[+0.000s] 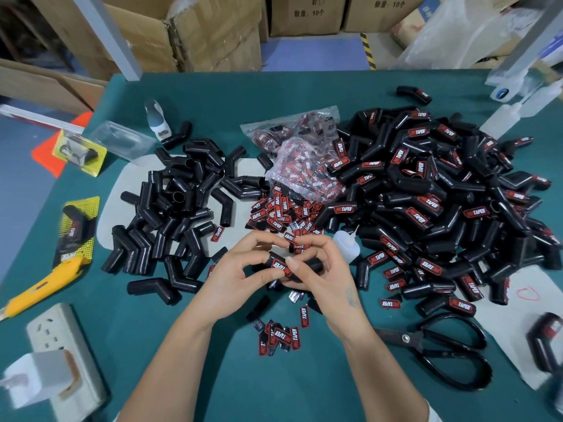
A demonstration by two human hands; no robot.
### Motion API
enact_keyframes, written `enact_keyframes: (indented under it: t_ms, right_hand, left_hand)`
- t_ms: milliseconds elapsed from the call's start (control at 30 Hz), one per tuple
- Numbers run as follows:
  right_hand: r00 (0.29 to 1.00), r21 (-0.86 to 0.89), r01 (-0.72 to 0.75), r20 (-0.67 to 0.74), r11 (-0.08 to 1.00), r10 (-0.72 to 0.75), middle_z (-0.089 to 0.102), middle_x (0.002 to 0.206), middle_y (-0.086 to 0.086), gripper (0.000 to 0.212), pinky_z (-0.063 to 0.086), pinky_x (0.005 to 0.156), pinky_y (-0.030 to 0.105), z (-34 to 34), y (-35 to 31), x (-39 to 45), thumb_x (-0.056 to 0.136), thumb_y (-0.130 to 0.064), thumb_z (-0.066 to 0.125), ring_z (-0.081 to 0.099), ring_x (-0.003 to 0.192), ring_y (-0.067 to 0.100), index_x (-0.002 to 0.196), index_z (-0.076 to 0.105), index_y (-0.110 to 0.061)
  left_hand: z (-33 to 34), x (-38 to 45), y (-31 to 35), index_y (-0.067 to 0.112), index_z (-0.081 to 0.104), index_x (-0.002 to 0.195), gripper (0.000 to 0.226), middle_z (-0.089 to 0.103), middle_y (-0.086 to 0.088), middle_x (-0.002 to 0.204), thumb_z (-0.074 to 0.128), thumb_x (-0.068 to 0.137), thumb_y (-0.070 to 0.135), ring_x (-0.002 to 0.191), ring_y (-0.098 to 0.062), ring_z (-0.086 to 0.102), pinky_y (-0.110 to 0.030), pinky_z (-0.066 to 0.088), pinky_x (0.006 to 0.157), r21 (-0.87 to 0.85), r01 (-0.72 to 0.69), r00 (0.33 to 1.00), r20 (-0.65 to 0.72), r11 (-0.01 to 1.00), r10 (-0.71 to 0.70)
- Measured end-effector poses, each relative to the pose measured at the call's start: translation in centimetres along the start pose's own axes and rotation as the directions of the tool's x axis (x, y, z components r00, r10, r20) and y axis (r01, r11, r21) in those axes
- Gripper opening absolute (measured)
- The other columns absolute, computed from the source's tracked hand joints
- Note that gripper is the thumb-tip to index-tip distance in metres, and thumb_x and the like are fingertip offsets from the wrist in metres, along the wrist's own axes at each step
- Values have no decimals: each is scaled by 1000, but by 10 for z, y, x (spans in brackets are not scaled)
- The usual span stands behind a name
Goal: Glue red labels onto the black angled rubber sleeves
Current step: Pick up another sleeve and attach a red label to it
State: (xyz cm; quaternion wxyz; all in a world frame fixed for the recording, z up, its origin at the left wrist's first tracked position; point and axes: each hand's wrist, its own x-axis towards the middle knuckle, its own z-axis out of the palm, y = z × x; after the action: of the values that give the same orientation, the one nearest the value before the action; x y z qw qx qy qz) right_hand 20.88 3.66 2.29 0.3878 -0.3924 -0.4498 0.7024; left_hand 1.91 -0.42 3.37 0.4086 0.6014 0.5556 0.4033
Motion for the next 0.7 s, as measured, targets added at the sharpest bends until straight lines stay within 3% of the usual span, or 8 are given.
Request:
enact_keyframes:
  t_ms: [67,167,367,600,700]
  right_hand:
    - [1000,-7,3,-7,1000,-3,66,94,4,30,64,79,38,-1,0,0,95,-13,77,71,104,33,118,68,-28]
    - [1000,-13,10,7,1000,-10,67,93,0,32,64,79,38,-1,0,0,95,-13,77,70,106,24,119,67,-29]
    - [1000,-14,15,5,1000,-15,66,92,1,33,64,79,37,-1,-2,0,94,-12,76,73,99,23,121,68,-30]
    - [999,-50,18,30,999,-17,66,94,1,35,64,83,41,-2,1,-1,92,-22,78,73,100,26,124,66,-31]
    - [999,-143,42,37,989,-37,68,93,-1,37,65,82,42,-2,4,0,90,-36,78,74,97,25,125,65,-34]
  left_hand:
    - [-1,0,3,20,80,94,18,61,8,137,67,99,33,137,-20,53,-26,39,114,-12,3,1000,17,1000,-3]
    - [-1,-1,8,36,75,86,17,63,6,135,67,99,27,137,-22,53,-29,40,113,-22,-25,1000,7,999,25]
    - [-3,-1,5,12,79,92,18,60,11,138,68,100,24,139,-19,52,-24,38,114,28,-10,999,31,1000,9]
    - [-4,-3,11,22,79,97,16,63,11,136,67,100,12,138,-17,53,-23,38,114,61,-66,998,17,996,65]
    - [-3,-3,9,10,73,80,20,62,12,136,67,99,11,138,-17,53,-30,40,115,117,-60,998,41,991,55]
